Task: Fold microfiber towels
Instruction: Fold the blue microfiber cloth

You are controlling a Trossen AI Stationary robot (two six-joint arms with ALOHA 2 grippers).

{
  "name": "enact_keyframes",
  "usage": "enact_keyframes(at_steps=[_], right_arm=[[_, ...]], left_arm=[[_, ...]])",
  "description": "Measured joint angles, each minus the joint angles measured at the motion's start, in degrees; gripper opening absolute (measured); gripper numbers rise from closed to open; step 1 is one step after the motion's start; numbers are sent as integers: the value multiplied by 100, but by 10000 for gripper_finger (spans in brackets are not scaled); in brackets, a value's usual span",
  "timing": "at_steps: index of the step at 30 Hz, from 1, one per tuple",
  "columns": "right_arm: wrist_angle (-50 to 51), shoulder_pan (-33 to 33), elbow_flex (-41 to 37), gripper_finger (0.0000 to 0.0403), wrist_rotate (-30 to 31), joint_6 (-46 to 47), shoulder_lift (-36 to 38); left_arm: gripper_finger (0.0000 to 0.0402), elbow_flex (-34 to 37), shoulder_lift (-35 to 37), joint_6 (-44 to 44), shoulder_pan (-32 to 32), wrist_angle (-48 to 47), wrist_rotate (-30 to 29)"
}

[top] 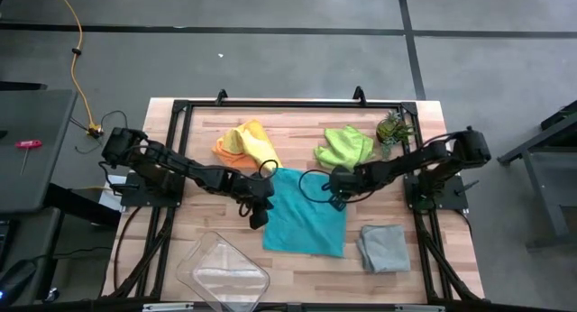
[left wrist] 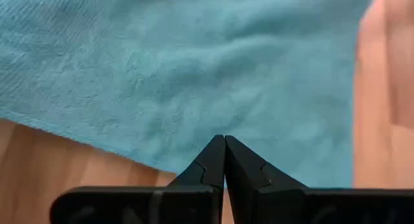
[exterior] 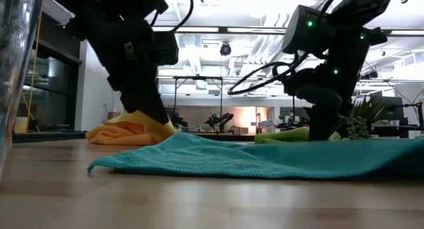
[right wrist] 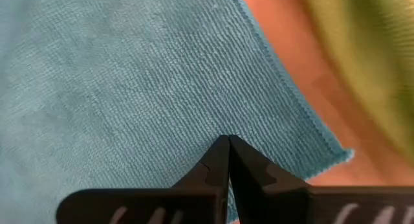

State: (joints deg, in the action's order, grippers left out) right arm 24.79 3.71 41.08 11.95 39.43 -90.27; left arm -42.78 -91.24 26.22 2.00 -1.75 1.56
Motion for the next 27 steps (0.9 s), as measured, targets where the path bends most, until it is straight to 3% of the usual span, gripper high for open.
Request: enact_keyframes(at_steps=[8,15,21,27], right_arm=[[494,-361,-13,0,159,-598,194],[789,-468,238,0,705,-950,800],[675,-625,278,0,930,-991,1182],[588,-857,278,0,930,-1003,1212]], left_arm=[[0,-4,335,-29,-2,-115,-3],[0,-4,1607,402,253,-1098,-6],[0,-7,2558,1191,1520,-2279,76],[0,-9,2583,3051,3183,-2740,-364]])
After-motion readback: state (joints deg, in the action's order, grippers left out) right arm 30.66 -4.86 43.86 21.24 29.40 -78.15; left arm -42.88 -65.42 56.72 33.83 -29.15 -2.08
